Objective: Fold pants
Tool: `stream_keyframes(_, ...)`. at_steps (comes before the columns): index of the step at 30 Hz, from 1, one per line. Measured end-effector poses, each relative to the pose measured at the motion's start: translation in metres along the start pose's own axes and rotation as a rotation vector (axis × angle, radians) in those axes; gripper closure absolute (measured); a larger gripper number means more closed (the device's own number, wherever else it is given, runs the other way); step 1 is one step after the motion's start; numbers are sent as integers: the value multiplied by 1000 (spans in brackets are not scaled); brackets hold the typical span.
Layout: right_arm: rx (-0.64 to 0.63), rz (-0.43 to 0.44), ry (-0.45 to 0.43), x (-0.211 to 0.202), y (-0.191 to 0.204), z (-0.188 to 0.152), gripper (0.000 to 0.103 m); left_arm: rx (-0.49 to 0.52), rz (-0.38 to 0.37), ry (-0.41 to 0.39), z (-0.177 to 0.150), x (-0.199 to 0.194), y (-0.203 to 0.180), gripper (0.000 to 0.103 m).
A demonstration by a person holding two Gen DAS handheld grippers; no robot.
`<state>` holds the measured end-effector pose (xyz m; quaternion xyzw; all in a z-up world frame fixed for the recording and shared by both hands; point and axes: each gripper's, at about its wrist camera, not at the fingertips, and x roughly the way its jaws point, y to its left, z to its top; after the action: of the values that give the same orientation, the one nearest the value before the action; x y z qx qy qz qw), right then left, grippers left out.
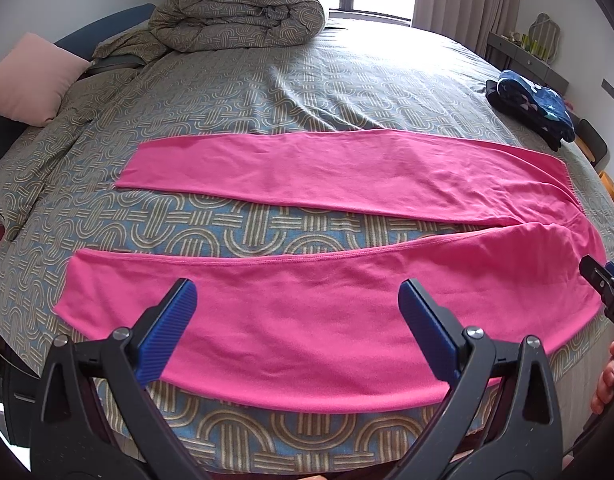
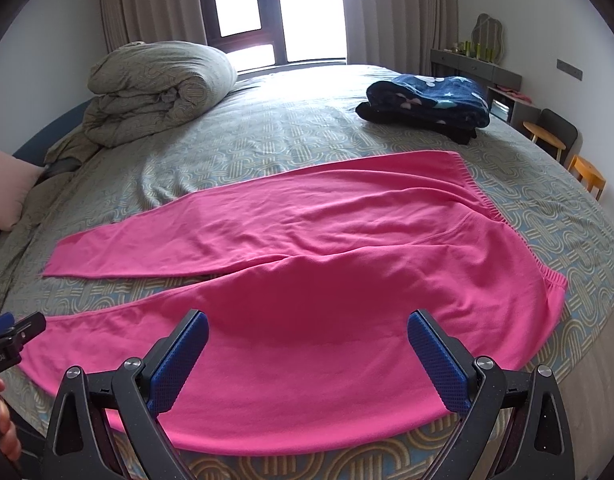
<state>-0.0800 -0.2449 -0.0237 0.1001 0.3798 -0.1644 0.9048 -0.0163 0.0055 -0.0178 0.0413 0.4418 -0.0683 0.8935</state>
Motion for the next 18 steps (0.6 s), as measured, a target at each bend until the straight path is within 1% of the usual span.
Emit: stream_keyframes(18,-2,9,1,0,0,-2,2,9,4,1,-1,-1,-2,3)
